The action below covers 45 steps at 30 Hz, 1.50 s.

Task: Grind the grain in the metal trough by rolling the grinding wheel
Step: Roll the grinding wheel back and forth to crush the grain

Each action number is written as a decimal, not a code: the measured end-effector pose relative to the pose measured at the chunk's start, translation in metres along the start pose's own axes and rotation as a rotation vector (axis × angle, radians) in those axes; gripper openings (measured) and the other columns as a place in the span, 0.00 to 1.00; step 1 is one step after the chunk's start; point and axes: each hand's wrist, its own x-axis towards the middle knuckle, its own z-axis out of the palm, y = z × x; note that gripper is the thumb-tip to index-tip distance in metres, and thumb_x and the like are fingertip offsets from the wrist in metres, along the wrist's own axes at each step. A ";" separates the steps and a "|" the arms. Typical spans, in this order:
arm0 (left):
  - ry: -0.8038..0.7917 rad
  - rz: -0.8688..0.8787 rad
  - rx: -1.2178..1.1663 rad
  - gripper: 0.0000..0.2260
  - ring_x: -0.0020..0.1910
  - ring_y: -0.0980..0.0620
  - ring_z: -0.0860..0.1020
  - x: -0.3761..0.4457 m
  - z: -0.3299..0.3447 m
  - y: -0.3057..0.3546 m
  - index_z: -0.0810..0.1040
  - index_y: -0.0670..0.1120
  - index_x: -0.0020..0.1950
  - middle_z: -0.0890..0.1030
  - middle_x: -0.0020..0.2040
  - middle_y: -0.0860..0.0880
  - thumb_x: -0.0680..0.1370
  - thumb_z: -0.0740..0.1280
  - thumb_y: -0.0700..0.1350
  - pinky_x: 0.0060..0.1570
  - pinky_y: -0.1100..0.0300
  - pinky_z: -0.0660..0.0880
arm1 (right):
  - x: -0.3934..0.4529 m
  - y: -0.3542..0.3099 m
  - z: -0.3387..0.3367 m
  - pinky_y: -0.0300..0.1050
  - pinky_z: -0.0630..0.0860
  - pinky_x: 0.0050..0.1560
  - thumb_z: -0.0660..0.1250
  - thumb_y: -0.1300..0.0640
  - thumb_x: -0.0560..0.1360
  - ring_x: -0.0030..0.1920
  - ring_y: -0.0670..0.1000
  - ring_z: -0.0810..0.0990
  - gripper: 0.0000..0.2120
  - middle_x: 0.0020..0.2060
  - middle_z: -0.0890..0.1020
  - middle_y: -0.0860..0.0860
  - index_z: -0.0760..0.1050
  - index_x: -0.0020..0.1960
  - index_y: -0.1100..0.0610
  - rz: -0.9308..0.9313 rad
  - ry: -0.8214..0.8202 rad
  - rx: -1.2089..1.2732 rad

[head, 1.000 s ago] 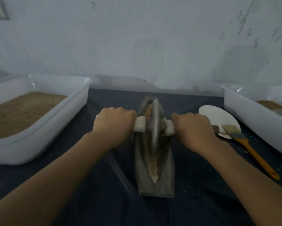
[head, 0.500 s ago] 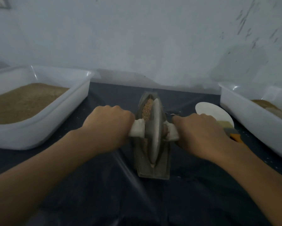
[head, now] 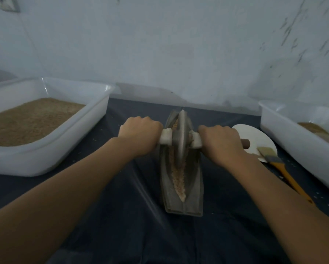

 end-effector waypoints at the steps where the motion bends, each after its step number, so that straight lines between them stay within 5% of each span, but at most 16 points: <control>1: -0.035 0.010 -0.016 0.08 0.31 0.50 0.67 -0.007 -0.003 0.000 0.68 0.51 0.41 0.66 0.34 0.53 0.72 0.67 0.48 0.33 0.55 0.64 | -0.006 -0.001 -0.008 0.46 0.60 0.32 0.65 0.51 0.73 0.32 0.54 0.66 0.13 0.39 0.78 0.51 0.60 0.42 0.50 -0.020 -0.018 0.001; 7: -0.145 0.107 -0.120 0.10 0.30 0.54 0.68 -0.046 -0.023 -0.002 0.67 0.55 0.39 0.67 0.32 0.55 0.67 0.68 0.51 0.27 0.60 0.60 | -0.053 -0.002 -0.047 0.40 0.47 0.27 0.76 0.51 0.62 0.26 0.50 0.60 0.23 0.25 0.69 0.46 0.60 0.38 0.48 -0.194 0.067 -0.059; 10: -0.052 0.103 -0.057 0.11 0.27 0.55 0.64 -0.043 -0.020 -0.001 0.65 0.55 0.40 0.64 0.31 0.55 0.69 0.68 0.51 0.25 0.60 0.55 | -0.050 0.001 -0.035 0.42 0.51 0.27 0.71 0.48 0.68 0.27 0.51 0.63 0.20 0.27 0.59 0.45 0.57 0.40 0.46 -0.154 0.009 -0.012; 13: 0.075 0.086 0.070 0.13 0.25 0.53 0.59 -0.022 -0.007 0.002 0.62 0.53 0.39 0.61 0.30 0.54 0.70 0.67 0.51 0.26 0.59 0.52 | -0.029 0.003 -0.009 0.45 0.55 0.29 0.65 0.45 0.72 0.31 0.51 0.65 0.14 0.30 0.63 0.45 0.59 0.42 0.45 -0.048 -0.026 0.035; 17: 0.125 0.010 0.072 0.12 0.28 0.48 0.64 0.008 0.013 -0.002 0.62 0.51 0.40 0.69 0.32 0.52 0.72 0.66 0.49 0.29 0.56 0.58 | 0.008 0.008 0.015 0.43 0.50 0.27 0.69 0.50 0.70 0.27 0.51 0.62 0.17 0.28 0.69 0.46 0.58 0.40 0.48 -0.024 0.030 -0.036; 21: 0.112 -0.039 0.038 0.11 0.28 0.49 0.65 0.013 0.017 -0.003 0.63 0.51 0.40 0.64 0.31 0.53 0.73 0.66 0.50 0.30 0.57 0.59 | 0.022 0.007 0.012 0.43 0.57 0.28 0.69 0.54 0.71 0.31 0.54 0.75 0.16 0.34 0.77 0.48 0.59 0.41 0.50 -0.025 0.053 -0.104; 25: 0.036 0.009 -0.014 0.10 0.32 0.49 0.67 -0.013 0.005 -0.002 0.63 0.53 0.42 0.74 0.37 0.52 0.73 0.65 0.50 0.33 0.56 0.62 | -0.010 0.001 -0.009 0.45 0.61 0.33 0.68 0.52 0.72 0.35 0.52 0.75 0.14 0.39 0.78 0.48 0.61 0.44 0.48 -0.064 0.002 -0.012; 31: 0.056 0.142 0.005 0.13 0.27 0.53 0.60 -0.047 -0.022 0.001 0.63 0.55 0.40 0.58 0.30 0.55 0.69 0.68 0.51 0.26 0.60 0.52 | -0.063 0.003 -0.037 0.41 0.53 0.21 0.80 0.51 0.50 0.19 0.48 0.67 0.34 0.21 0.69 0.49 0.54 0.38 0.47 -0.182 0.082 0.040; 37: 0.080 0.061 -0.001 0.10 0.36 0.46 0.76 -0.013 0.001 0.000 0.65 0.52 0.44 0.76 0.40 0.51 0.72 0.67 0.49 0.33 0.56 0.64 | -0.022 0.009 -0.002 0.42 0.55 0.28 0.69 0.47 0.70 0.32 0.51 0.75 0.19 0.33 0.75 0.46 0.56 0.41 0.45 -0.082 0.056 0.015; 41: 0.135 0.003 -0.012 0.10 0.38 0.43 0.78 0.017 0.022 -0.009 0.64 0.51 0.42 0.78 0.41 0.48 0.73 0.66 0.47 0.32 0.55 0.63 | 0.022 0.015 0.017 0.40 0.45 0.27 0.74 0.54 0.64 0.25 0.54 0.73 0.22 0.26 0.71 0.47 0.58 0.39 0.50 -0.073 0.094 -0.111; 45: 0.135 -0.071 -0.069 0.11 0.36 0.43 0.76 0.024 0.032 -0.010 0.63 0.50 0.41 0.78 0.41 0.48 0.73 0.66 0.46 0.32 0.54 0.64 | 0.037 0.014 0.015 0.40 0.53 0.25 0.77 0.62 0.58 0.23 0.56 0.74 0.22 0.25 0.74 0.51 0.63 0.36 0.53 -0.069 0.120 -0.158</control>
